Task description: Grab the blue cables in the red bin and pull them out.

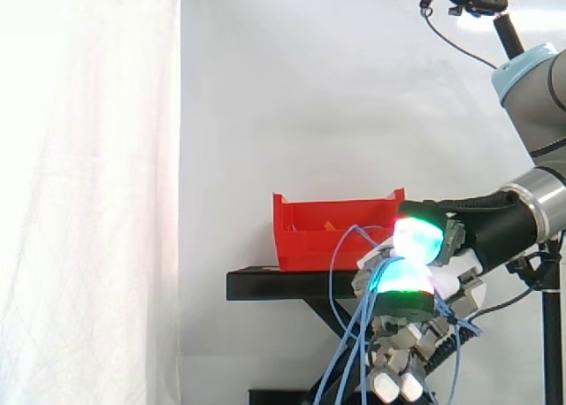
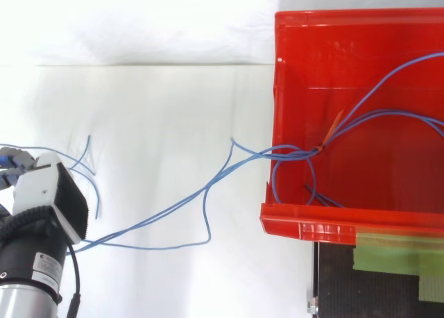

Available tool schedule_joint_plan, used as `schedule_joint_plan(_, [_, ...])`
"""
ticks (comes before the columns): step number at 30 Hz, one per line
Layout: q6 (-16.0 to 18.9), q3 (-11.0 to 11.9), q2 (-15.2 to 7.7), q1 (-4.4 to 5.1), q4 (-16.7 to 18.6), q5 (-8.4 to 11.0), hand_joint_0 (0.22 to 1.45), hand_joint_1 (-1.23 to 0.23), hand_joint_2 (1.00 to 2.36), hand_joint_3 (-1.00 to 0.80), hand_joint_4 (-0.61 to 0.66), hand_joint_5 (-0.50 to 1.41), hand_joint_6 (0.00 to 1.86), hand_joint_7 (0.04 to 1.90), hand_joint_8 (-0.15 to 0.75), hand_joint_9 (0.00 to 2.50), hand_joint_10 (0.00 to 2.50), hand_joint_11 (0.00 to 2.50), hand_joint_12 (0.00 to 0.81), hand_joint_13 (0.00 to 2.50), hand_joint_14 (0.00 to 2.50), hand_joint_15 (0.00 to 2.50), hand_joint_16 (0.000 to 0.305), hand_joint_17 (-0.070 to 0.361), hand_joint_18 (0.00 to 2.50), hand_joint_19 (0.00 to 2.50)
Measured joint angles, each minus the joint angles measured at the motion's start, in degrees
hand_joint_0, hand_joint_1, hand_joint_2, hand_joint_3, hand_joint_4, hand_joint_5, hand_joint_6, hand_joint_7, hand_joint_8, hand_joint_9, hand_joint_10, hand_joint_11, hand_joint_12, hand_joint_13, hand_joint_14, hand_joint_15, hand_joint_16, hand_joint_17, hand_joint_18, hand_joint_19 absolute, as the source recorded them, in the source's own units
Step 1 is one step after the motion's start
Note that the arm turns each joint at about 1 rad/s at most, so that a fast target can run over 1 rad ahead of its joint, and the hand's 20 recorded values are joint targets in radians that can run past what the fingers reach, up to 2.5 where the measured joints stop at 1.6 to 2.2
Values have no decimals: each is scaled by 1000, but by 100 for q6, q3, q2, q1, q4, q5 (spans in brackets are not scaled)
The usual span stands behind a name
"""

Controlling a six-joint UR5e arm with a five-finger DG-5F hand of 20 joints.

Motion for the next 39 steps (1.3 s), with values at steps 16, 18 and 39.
schedule_joint_plan(16, [65, 0, 1, 28, -34, 0, 908, -805, 1000, -1000, 39, 783, 505, 729, 269, 1052, 28, 1083, 332, 1219, 27, 1235, 43, 98, 696, 685])
schedule_joint_plan(18, [64, 0, 1, 28, -35, 0, 912, -804, 1000, -1000, 39, 783, 504, 725, 268, 1050, 28, 1080, 316, 1294, 21, 1397, 43, 98, 729, 726])
schedule_joint_plan(39, [-613, 0, 2, -4, 382, -125, 891, -812, 1000, -1000, 48, 787, 466, 734, 252, 1174, 26, 1305, 284, 1254, 1729, 1200, 38, 86, 1118, 1265])
